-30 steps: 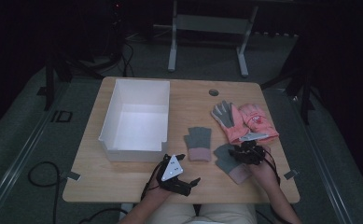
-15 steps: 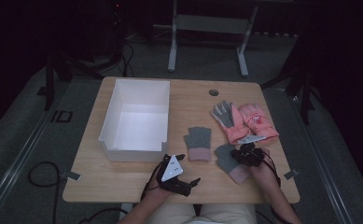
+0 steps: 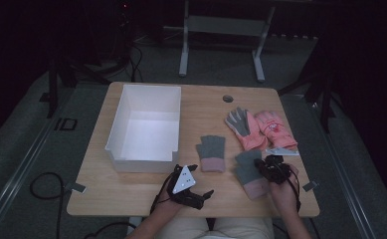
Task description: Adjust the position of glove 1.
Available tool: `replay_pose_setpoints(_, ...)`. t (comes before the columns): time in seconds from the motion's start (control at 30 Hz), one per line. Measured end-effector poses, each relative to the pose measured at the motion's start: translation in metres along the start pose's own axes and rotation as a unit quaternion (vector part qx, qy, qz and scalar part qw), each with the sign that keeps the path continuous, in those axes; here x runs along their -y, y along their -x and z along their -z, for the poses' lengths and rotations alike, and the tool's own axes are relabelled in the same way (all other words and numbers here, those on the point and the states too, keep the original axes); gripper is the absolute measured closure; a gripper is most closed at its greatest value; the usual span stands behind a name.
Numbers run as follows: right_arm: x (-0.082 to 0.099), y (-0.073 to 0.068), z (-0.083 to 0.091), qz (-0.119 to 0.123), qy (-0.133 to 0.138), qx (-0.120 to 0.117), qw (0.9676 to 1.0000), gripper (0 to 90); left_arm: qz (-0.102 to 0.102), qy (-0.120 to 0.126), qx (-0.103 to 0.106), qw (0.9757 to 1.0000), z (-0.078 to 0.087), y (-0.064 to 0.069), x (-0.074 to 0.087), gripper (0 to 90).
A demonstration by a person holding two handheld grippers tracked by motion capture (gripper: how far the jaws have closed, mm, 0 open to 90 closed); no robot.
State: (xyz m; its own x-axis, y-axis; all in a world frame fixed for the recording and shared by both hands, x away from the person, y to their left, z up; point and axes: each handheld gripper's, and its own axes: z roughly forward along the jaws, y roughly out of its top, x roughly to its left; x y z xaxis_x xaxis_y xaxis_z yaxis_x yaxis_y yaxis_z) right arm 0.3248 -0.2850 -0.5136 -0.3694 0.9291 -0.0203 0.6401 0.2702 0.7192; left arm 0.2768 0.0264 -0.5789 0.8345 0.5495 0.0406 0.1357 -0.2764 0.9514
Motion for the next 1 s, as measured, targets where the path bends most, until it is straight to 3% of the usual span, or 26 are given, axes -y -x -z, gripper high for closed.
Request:
replay_pose_setpoints(0.1, 0.003, 0.001, 0.004, -0.018, 0.004, 0.027, 0.9995, 87.0, 0.000, -0.001, 0.000, 1.0000, 0.000, 0.000, 0.000, 1.2)
replay_pose_setpoints(0.17, 0.009, 0.008, 0.008, -0.066, 0.017, 0.054, 0.9962, 87.0, -0.001, 0.001, -0.001, 1.0000, 0.000, 0.000, 0.000, 1.2)
replay_pose_setpoints(0.23, 0.013, 0.013, 0.009, -0.090, 0.020, 0.068, 0.9934, 87.0, -0.002, 0.000, 0.000, 1.0000, 0.000, 0.000, 0.000, 1.2)
replay_pose_setpoints(0.4, 0.020, 0.022, 0.002, -0.102, 0.009, 0.098, 0.9898, 87.0, -0.001, 0.001, 0.000, 1.0000, 0.000, 0.000, 0.000, 1.2)
replay_pose_setpoints(0.53, 0.024, 0.028, -0.005, -0.106, -0.002, 0.103, 0.9890, 87.0, 0.000, 0.000, 0.000, 1.0000, 0.000, 0.000, 0.000, 1.2)
replay_pose_setpoints(0.77, 0.033, 0.035, -0.017, -0.105, -0.017, 0.101, 0.9892, 85.7, 0.000, 0.002, 0.000, 1.0000, 0.000, 0.000, 0.000, 1.2)
replay_pose_setpoints(1.0, 0.037, 0.041, -0.020, -0.102, -0.013, 0.088, 0.9908, 84.2, 0.001, 0.002, 0.001, 1.0000, 0.000, 0.000, 0.000, 1.2)
